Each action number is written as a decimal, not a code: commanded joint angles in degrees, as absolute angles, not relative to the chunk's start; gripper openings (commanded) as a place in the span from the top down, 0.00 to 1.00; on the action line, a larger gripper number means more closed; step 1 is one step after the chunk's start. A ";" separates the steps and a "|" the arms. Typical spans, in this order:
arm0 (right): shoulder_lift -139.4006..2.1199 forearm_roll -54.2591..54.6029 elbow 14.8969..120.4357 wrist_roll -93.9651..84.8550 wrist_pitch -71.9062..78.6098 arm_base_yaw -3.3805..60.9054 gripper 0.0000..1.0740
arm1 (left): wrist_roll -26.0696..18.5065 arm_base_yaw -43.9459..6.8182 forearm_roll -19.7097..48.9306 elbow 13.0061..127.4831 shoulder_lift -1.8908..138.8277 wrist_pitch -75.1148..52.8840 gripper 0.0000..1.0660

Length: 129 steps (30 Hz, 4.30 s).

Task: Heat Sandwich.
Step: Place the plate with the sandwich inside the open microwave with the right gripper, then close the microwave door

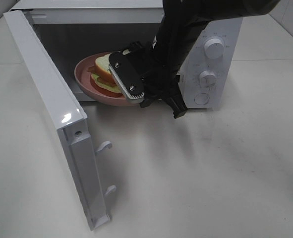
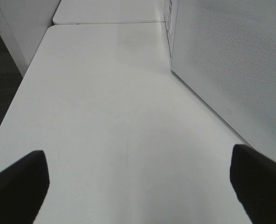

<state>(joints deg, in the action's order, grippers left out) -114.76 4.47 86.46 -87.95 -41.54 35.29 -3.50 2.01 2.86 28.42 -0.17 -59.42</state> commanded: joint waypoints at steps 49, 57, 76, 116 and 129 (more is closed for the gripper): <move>-137.22 0.00 119.63 -74.77 -46.64 35.18 0.99 | -3.61 2.12 3.27 28.25 -1.72 -58.96 0.06; -138.83 -1.09 120.78 -72.36 -45.61 34.72 0.95 | -3.61 2.12 3.27 28.25 -1.72 -58.96 0.06; -136.77 -1.03 119.23 -62.80 -45.49 34.84 0.23 | -3.61 2.12 3.27 28.25 -1.72 -58.96 0.06; -111.67 -1.66 83.25 -59.24 -35.87 36.21 0.29 | -3.61 2.12 3.27 28.25 -1.72 -58.96 0.06; -100.67 -1.66 68.64 -58.04 -32.89 36.21 0.29 | -3.61 2.12 3.27 28.25 -1.72 -58.96 0.06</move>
<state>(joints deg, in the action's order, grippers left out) -102.50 -1.55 70.19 -58.79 -33.40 35.98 -3.50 2.01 2.86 28.42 -0.17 -59.42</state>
